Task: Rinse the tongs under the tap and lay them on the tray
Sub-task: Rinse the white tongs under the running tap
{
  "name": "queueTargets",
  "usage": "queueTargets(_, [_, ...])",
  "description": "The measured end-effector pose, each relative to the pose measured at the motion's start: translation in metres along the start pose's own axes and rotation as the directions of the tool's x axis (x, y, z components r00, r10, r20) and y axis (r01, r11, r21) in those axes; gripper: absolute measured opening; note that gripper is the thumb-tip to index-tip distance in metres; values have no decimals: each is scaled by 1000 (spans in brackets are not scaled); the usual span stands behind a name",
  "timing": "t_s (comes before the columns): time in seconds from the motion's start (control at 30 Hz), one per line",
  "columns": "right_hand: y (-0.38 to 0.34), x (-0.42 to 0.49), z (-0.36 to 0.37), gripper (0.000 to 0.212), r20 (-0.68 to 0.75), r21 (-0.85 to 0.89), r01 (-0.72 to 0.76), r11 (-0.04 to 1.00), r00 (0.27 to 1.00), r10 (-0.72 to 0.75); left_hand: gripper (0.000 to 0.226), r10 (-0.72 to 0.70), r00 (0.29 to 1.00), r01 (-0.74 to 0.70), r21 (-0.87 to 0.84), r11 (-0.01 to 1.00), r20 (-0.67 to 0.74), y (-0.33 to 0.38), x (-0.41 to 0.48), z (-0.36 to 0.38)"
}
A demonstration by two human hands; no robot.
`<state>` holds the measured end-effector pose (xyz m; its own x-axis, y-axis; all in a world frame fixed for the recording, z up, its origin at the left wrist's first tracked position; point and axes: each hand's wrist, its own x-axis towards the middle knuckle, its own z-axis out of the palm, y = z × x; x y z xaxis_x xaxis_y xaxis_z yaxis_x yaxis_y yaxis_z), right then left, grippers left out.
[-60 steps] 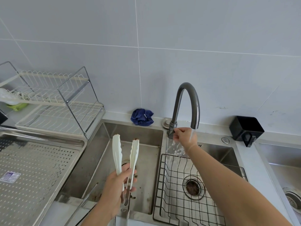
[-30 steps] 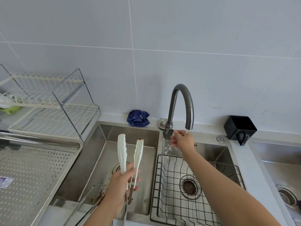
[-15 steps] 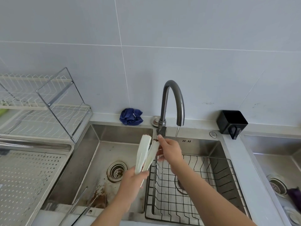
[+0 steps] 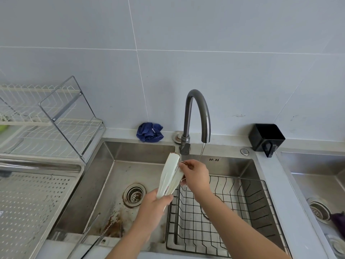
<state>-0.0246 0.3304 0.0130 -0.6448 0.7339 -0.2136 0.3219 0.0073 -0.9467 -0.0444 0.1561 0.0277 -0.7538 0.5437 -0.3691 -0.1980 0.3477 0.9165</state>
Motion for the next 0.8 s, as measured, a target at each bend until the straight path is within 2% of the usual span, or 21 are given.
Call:
queueTargets(0.13, [6,-2,-1,14,120,129,-84,988,990,69,16,-4,1000,4,-14,1000,7,0,-3,-3])
queueTargets(0.2, [8,-1,-3,14,92,138,-102,985,992,89,21,-11,1000,12,-32,999,25,5,-6,-2])
queueTargets(0.3, [12,-3,-1,23,17,92,-74,993,997,72,18,-22,999,23,-39,999,35,10,-8,1])
queueTargets(0.43, [15,-8,-3,17,142,231,-156,960,982,125,19,-23,999,23,-23,999,30,9,-7,-2])
queueTargets(0.5, [15,-4,-9,15,109,267,-181,947,982,157,19,-12,999,13,-27,1000,45,9,-6,-1])
queueTargets(0.57, [16,-2,-12,21,40,252,-172,952,985,167,20,-11,999,12,-22,1000,54,10,-5,5])
queueTargets(0.67, [18,-4,-14,11,105,229,-180,957,982,159,24,-39,998,40,-19,999,43,12,-3,10])
queueTargets(0.73, [19,-4,-19,13,157,238,-193,952,975,158,21,-57,997,58,-40,998,47,12,-2,9])
queueTargets(0.8, [20,-2,-23,8,122,273,-190,943,979,162,16,-54,997,57,-48,997,60,11,0,9])
